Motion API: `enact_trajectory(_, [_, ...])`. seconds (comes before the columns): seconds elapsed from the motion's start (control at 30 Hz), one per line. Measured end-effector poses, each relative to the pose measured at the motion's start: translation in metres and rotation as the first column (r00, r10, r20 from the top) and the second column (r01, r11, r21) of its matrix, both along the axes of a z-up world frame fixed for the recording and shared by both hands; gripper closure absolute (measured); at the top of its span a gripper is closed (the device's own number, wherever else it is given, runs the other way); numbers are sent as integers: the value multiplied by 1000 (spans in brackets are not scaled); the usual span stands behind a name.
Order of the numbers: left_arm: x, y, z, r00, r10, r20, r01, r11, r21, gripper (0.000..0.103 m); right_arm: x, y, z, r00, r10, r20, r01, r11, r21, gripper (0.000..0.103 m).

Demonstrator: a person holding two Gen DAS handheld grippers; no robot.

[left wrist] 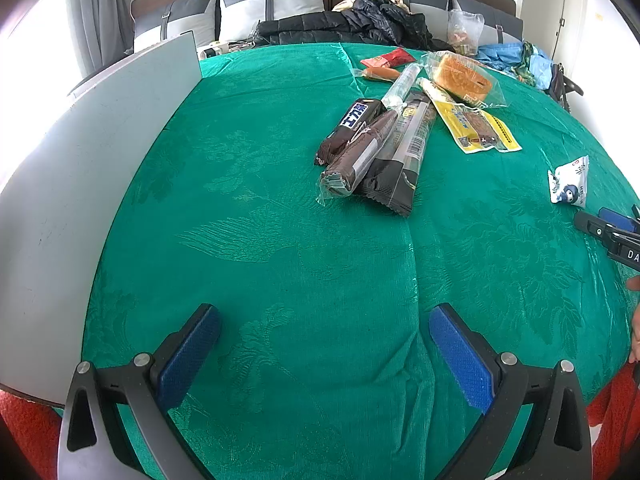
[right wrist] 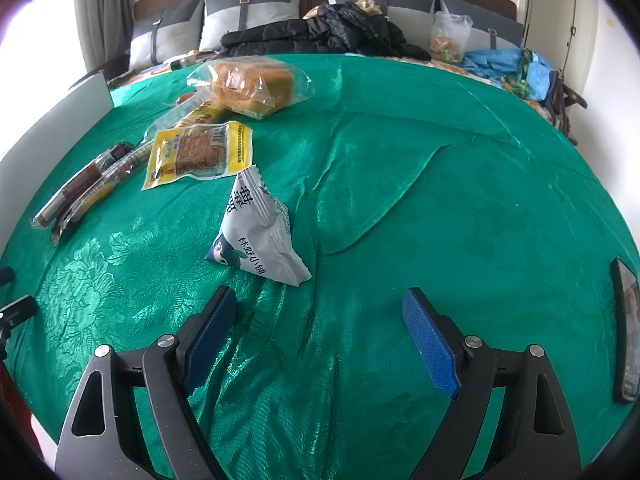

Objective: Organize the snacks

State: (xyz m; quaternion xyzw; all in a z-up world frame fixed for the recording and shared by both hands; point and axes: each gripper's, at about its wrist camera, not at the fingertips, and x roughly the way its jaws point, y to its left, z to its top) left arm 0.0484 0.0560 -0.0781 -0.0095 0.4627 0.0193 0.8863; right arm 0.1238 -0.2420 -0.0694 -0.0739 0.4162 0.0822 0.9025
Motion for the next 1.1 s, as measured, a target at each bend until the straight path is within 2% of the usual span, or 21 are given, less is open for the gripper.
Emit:
enact_trajectory(0.07, [2,0,0,1000,-5,-12,5,1000,0,0,0,0,0,1000,0,0,0,1000,0,16])
enact_trajectory(0.2, [17,6,6,995,-24,-100,21,999,-27,0,0,0,0,1000,0,0,0,1000,0,16])
enact_trajectory(0.33, [34,25,33,1000,19,-22,-20,999,-49,0,0,0,0,1000,0,-1,0,1000,1,16])
enact_trajectory(0.4, [49,34,44,999,38,0,-38,999,-36,0,-1,0,0,1000,0,-1,0,1000,1,16])
enact_trajectory(0.47, [68,42,47,998,59,0,-59,998,8,0,-1,0,0,1000,0,0,0,1000,1,16])
enact_trajectory(0.6, [107,54,32,994,89,-70,-84,994,63,1,-1,0,1,1000,0,-1,0,1000,1,16])
enact_trajectory(0.67, [118,52,24,992,69,-102,-65,997,47,2,-1,0,1,1000,0,-1,0,1000,1,16])
enact_trajectory(0.73, [119,43,22,995,21,-100,-17,999,36,2,-1,0,1,1000,0,-1,0,1000,1,16])
enact_trajectory(0.9, [112,11,16,989,-89,-115,100,991,92,2,-1,0,1,1000,3,-3,-3,1000,3,15])
enact_trajectory(1.0, [113,7,16,989,-96,-109,107,989,99,1,1,2,-1,1000,3,-4,-3,1000,3,14])
enact_trajectory(1.1, [120,9,15,989,-86,-121,94,994,62,1,1,2,0,1000,3,-4,-3,1000,3,14])
